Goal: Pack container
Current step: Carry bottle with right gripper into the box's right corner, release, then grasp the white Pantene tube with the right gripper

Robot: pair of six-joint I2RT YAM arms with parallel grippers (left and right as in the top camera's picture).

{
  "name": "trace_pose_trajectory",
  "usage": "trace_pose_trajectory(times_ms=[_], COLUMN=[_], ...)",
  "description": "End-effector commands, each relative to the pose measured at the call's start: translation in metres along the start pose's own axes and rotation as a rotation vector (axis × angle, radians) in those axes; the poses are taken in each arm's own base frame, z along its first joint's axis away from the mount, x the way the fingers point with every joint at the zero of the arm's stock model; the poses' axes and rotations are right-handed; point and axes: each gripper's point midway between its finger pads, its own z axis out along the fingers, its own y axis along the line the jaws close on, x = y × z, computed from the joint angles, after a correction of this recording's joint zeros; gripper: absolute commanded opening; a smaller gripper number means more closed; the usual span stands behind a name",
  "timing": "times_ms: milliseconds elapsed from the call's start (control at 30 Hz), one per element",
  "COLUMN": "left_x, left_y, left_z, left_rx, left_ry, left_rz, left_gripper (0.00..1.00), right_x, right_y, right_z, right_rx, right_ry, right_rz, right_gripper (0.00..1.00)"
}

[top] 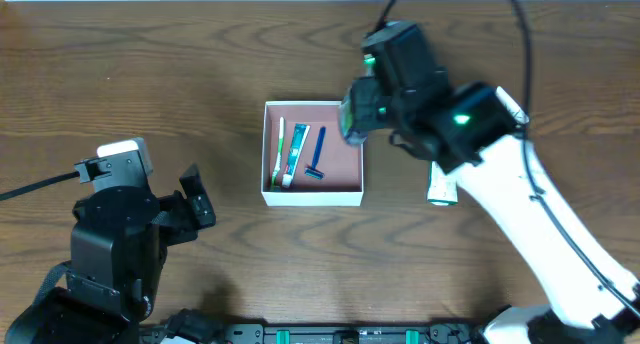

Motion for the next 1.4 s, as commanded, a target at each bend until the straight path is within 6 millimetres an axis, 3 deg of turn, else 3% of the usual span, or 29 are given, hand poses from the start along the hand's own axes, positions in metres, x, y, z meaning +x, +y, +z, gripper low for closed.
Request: trace_pose_trajectory(times_ms=[0,100,300,533,600,667,800,967,1133,1233,1300,1367], left_x=[-0.002,-0.002,-0.002,-0.002,-0.002,-0.002,-0.002,-0.002,-0.002,-0.002,-0.002,-0.002], left_y=[0.003,0.003,0.003,0.003,0.003,0.003,0.003,0.003,0.003,0.003,0.003,0.003], left_z=[-0.001,-0.001,-0.001,-0.001,-0.001,-0.001,-0.001,-0.001,-0.001,-0.001,-0.001,-0.001], left_rx=[-0.015,-0.015,-0.015,-0.015,-0.015,-0.015,-0.015,-0.015,-0.015,-0.015,-0.015,-0.015], left_ry=[-0.007,-0.007,-0.007,-0.007,-0.007,-0.007,-0.007,-0.007,-0.007,-0.007,-0.007,-0.007], left_rz=[0.002,0.002,0.002,0.002,0.002,0.002,0.002,0.002,0.002,0.002,0.002,0.002], left_gripper=[0.98,0.98,0.98,0.98,0.98,0.98,0.98,0.98,0.98,0.98,0.98,0.98], right_x=[0.007,0.016,0.038,0.041,0.039,0.038,0.037,0.027,0.004,-0.014,-0.028,-0.036], right_y=[0.004,0.006,-0.008,-0.014,-0.014,-0.013,-0.013,-0.012,-0.019,-0.048,-0.073,-0.099], right_z=[0.028,0.057,0.114,0.14,0.141,0.141,0.139,0.114,0.054,0.007,-0.015,-0.029], right_rx=[0.063,0.096,0.185,0.209,0.207,0.206,0.203,0.185,0.157,0.195,0.217,0.253], right_ry=[0.02,0.06,0.15,0.157,0.148,0.145,0.142,0.113,0.03,-0.046,-0.083,-0.097], right_rz=[0.055,0.045,0.05,0.056,0.059,0.058,0.058,0.065,0.06,0.069,0.02,-0.032], right_gripper=[0.2,0.19,0.19,0.2,0.29,0.47,0.63,0.76,0.85,0.92,0.99,0.99])
